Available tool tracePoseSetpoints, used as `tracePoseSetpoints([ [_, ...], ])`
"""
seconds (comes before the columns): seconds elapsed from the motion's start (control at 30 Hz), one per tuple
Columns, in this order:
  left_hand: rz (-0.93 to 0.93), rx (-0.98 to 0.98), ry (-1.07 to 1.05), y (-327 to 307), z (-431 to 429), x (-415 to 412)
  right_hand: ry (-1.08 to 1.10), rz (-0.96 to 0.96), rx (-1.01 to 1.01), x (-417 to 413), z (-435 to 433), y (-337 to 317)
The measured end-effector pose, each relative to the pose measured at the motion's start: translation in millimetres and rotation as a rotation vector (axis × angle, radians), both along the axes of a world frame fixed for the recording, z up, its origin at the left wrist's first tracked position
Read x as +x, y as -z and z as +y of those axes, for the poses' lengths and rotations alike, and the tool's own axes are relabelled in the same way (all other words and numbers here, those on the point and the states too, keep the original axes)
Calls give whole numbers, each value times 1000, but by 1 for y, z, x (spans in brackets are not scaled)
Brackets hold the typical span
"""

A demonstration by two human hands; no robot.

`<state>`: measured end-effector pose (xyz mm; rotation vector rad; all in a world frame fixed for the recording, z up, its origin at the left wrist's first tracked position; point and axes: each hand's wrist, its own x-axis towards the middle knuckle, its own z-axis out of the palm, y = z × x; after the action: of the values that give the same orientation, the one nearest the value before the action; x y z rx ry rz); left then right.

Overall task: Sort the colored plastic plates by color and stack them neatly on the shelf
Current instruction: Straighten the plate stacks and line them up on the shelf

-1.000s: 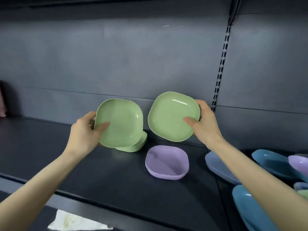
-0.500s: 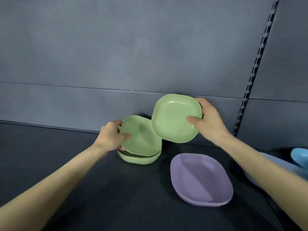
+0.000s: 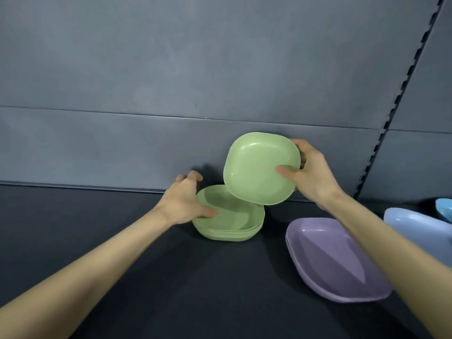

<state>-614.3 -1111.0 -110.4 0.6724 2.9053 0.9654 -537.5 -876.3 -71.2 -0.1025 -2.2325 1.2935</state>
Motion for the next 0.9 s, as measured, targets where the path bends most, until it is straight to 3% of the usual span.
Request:
tracePoseSetpoints([
  [0.17,-100,462,151,-9,-7,4,-110,-61,-52,-3,-15,-7],
  [0.3,-42,617,131,-1,-3,10,-235,-170,-54,-6,-25,-7],
  [0.57,93,391,47,-5,-7,10,-160,-257,162,-18,-28,9],
  [0.9,-41,177,18,1,-11,4,-218,-449,383,-31,-27,17],
])
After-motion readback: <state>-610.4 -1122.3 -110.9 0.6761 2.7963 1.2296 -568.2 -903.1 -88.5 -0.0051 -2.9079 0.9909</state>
